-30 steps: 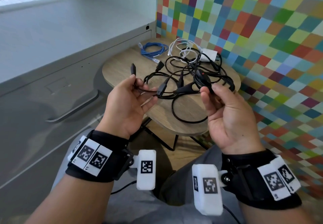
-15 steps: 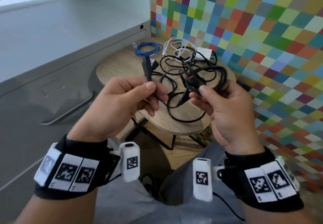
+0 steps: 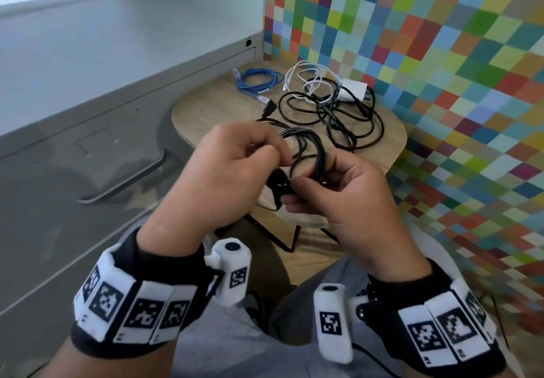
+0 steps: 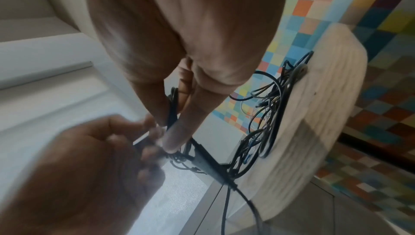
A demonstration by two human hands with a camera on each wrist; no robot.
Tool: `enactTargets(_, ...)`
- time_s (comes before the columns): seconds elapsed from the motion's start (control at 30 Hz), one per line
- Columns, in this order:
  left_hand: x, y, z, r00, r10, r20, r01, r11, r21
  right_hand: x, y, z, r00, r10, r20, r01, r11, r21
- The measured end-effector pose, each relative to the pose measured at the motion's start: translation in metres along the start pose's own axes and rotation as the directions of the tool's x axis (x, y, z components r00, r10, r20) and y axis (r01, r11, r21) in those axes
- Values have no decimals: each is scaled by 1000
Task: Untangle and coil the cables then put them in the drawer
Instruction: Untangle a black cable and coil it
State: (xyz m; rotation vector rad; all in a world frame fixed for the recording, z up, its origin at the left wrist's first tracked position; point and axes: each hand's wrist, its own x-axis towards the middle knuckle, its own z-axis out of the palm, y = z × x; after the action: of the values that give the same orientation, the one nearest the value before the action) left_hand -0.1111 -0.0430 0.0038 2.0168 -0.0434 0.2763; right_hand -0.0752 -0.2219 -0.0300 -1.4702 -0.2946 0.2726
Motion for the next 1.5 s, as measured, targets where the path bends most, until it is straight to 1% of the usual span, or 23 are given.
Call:
enactTargets(0.03, 0, -4, -6, 1000, -18, -22, 19, 999, 48, 0, -1, -1, 1000, -11, -9, 11, 1000, 25)
enactTargets(0.1, 1, -10, -17, 998, -49, -47, 52, 997, 60, 2, -3, -3, 999, -37, -29, 39, 997, 68)
enactTargets(0.13, 2, -13, -21, 997, -39, -63, 44, 997, 67, 2, -4, -4, 998, -49, -36, 51, 995, 83)
enactTargets(0.2, 2, -16, -24, 996, 37, -77, -30, 996, 88, 3, -5, -5, 997, -68, -32, 70, 994, 87)
enactTargets(0.27, 3, -22, -19, 995, 79, -55, -72, 990, 120, 2, -5, -6, 996, -83, -20, 84, 995, 63)
enactTargets(0.37, 7, -31, -8, 1000, 24, 1, -24, 988, 151, 1, -7, -7, 994, -105, -12, 105, 994, 5)
enactTargets(0.43, 8, -31, -4, 997, -36, 64, 32, 997, 63, 1, -7, -8, 993, -116, -25, 115, 993, -26)
enactTargets(0.5, 8, -28, -1, 992, -79, 103, 91, 989, -120, 2, -6, -9, 990, -130, -52, 128, 991, -43)
enactTargets(0.6, 8, -27, 1, 993, -76, 86, 103, 919, -381, 5, -3, -8, 984, -167, -61, 166, 986, -13)
enactTargets(0.67, 9, -28, 3, 994, -83, 65, 104, 872, -479, 7, 0, -4, 989, -147, 13, 146, 988, 47)
enactTargets(0.7, 9, -28, 3, 995, -83, 55, 100, 853, -513, 7, 1, -2, 992, -110, 63, 105, 992, 71)
enactTargets(0.73, 9, -28, 3, 996, -80, 41, 90, 833, -546, 6, 3, 0, 991, -66, 115, 58, 996, 72)
enactTargets(0.8, 11, -28, 2, 996, -86, -18, 59, 809, -585, 4, 6, 2, 984, 0, 178, -1, 1000, 5)
enactTargets(0.87, 13, -30, 3, 986, -118, -116, 34, 830, -557, 1, 6, 2, 985, 15, 169, -4, 998, -61)
enactTargets(0.97, 15, -34, 5, 964, -155, -218, 37, 885, -464, 0, 2, -1, 991, -45, 125, 42, 999, 27)
enactTargets(1.07, 15, -35, 6, 954, -175, -244, 47, 891, -452, 1, -3, -9, 983, -98, 157, 73, 985, 153)
enactTargets(1.13, 15, -35, 7, 948, -176, -263, 45, 897, -440, 0, -4, -14, 978, -101, 182, 57, 972, 229)
enactTargets(1.2, 15, -35, 8, 944, -175, -279, 55, 919, -391, 0, -4, -15, 975, -123, 185, 73, 964, 257)
enactTargets(1.23, 14, -36, 9, 945, -171, -280, 61, 930, -362, 1, -4, -14, 974, -149, 173, 106, 966, 237)
enactTargets(1.3, 14, -36, 10, 951, -154, -268, 66, 948, -312, 2, -3, -11, 973, -205, 102, 188, 969, 161)
enactTargets(1.37, 14, -36, 11, 966, -140, -216, 66, 945, -319, 3, -2, -9, 967, -256, 6, 256, 967, 19)
enactTargets(1.43, 13, -37, 12, 982, -113, -152, 54, 937, -345, 3, -2, -9, 956, -291, -44, 284, 951, -121)
enactTargets(1.5, 11, -38, 12, 993, -57, -99, 26, 956, -291, 4, -2, -11, 947, -312, -82, 288, 933, -217)
